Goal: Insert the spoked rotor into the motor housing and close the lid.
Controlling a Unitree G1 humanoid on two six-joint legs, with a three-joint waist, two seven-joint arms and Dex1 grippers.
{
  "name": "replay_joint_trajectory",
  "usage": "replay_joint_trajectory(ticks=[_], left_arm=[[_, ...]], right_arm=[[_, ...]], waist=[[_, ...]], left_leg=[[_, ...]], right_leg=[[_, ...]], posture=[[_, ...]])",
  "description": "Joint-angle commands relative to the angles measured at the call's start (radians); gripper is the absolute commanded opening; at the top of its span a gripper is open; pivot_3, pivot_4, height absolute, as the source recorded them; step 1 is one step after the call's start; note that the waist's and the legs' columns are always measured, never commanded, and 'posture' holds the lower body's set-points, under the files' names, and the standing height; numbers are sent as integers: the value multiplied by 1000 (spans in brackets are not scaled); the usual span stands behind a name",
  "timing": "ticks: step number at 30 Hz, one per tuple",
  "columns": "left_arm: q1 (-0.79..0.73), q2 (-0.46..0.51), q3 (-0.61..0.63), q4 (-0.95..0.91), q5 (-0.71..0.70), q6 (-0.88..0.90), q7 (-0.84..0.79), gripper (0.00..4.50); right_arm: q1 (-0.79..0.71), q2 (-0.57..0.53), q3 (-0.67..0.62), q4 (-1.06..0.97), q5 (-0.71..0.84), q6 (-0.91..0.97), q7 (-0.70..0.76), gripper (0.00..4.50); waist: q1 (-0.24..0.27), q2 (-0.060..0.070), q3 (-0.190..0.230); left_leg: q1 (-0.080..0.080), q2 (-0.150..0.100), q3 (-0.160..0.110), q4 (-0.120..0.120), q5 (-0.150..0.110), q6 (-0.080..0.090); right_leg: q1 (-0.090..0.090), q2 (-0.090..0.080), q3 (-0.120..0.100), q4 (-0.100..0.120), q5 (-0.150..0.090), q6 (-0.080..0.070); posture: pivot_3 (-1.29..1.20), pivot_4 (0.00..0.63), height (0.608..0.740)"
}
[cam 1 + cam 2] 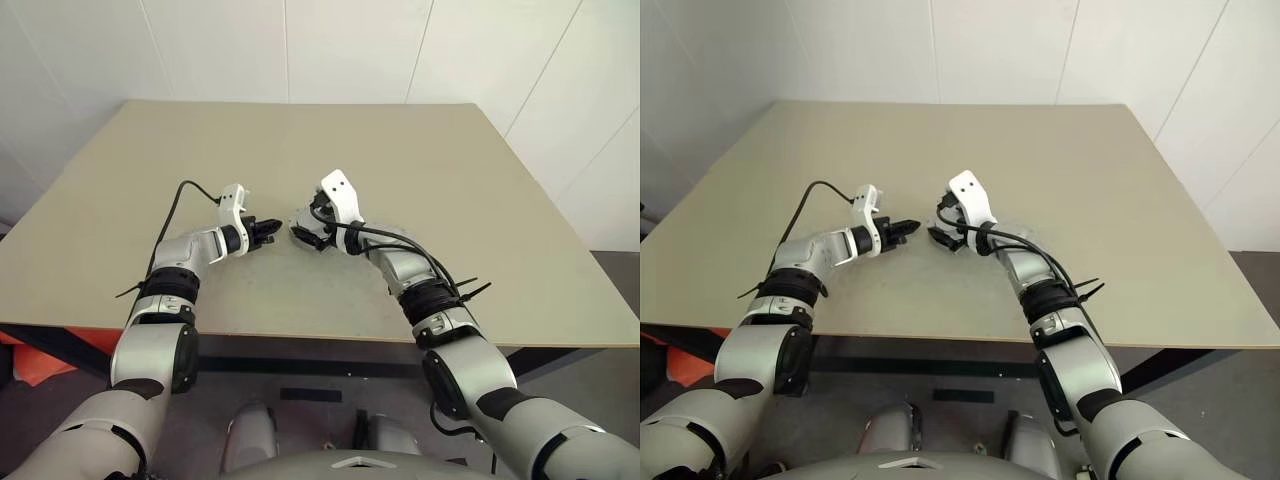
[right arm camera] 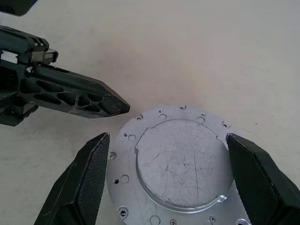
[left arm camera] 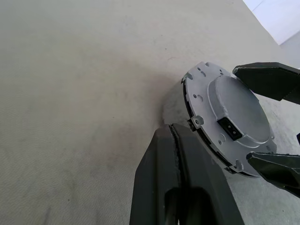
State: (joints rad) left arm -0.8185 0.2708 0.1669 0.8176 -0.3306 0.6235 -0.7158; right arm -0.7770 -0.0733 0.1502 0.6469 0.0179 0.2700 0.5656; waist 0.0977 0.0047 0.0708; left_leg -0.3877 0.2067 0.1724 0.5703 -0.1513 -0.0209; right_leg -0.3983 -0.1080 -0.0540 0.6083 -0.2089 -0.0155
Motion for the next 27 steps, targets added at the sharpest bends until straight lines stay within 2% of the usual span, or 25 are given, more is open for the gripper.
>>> replay_joint_trajectory(ticks=[1, 19, 20, 22, 23, 27], left_arm=[[-14, 7, 6, -20, -7, -4, -4, 0], [-18, 5, 4, -12, -5, -5, -3, 0], [-18, 6, 4, -11, -6, -6, -3, 0], [-18, 8, 5, -10, -5, -6, -4, 0], [-18, 8, 5, -10, -5, -6, -4, 0], [-19, 8, 5, -10, -6, -6, -5, 0]], right_arm=[[-11, 3, -5, 40, -5, -31, -8, 4463], [-30, 4, -22, 119, -7, -76, -26, 4463], [-30, 3, -23, 120, -6, -78, -23, 4081], [-31, 3, -25, 122, -5, -78, -22, 3609], [-30, 2, -24, 120, -7, -78, -21, 3201], [-24, -3, -19, 107, -12, -73, -12, 3151]], waist=[[0, 0, 0], [0, 0, 0], [-1, 0, 0], [0, 0, 0], [0, 0, 0], [0, 0, 0]], left_leg=[[0, 0, 0, 0, 0, 0], [3, 0, 0, 0, 0, 0], [3, 0, 0, 0, 0, 0], [3, 0, 0, 0, 0, 0], [3, 0, 0, -1, 0, 0], [3, 0, 0, -1, 0, 0]], right_leg=[[0, 0, 0, 0, 0, 0], [3, 0, 0, 0, 0, 0], [3, 0, 0, 0, 0, 0], [3, 0, 0, 0, 0, 0], [3, 0, 0, 0, 0, 0], [3, 0, 0, 0, 0, 0]], posture=[[0, 0, 740], [0, 0, 740], [0, 0, 740], [0, 0, 740], [0, 0, 740], [0, 0, 740]])
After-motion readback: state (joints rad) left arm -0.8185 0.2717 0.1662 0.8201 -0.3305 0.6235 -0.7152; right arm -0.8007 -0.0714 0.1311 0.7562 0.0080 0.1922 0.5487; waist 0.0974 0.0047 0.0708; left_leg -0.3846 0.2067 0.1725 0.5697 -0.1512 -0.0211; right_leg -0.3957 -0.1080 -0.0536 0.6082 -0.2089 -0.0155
